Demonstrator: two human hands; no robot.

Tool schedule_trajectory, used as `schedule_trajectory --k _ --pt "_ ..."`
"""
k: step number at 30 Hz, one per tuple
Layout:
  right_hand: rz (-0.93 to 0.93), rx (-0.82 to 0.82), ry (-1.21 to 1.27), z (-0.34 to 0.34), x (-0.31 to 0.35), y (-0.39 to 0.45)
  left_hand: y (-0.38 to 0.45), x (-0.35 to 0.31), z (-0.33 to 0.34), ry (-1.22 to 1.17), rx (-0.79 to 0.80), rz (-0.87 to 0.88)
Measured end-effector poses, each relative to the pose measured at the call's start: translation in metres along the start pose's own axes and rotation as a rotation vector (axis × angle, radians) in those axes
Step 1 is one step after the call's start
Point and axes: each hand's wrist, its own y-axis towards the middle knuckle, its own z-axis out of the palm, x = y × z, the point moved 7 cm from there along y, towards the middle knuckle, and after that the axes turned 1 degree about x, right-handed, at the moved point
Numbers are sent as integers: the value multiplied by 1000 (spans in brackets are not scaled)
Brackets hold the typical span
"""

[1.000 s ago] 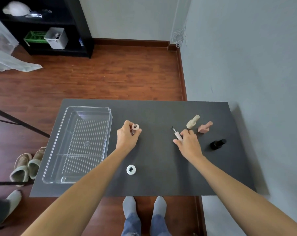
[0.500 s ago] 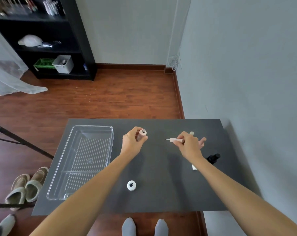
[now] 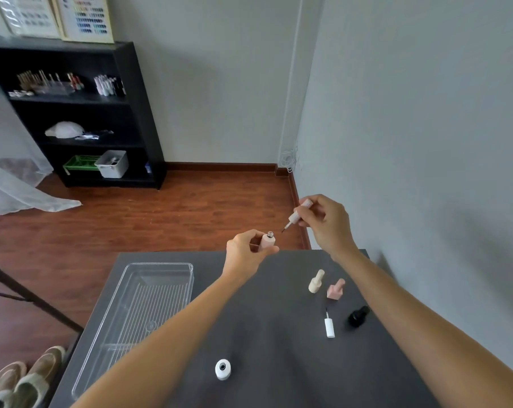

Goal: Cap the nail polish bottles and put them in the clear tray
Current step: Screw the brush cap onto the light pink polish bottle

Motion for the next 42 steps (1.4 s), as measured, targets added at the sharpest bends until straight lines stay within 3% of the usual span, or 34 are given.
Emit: schedule_trajectory --k 10,32,38,42 --pt "-179 30 -147 3 48 13 7 -36 0 -5 7 67" --pt "-221 151 -255 21 42 23 11 -49 -5 -12 -10 91" --pt "-186 89 -350 19 38 26 12 -57 -3 -17 -2 119" --pt "-183 245 -234 23 38 26 11 -58 -2 -11 2 118"
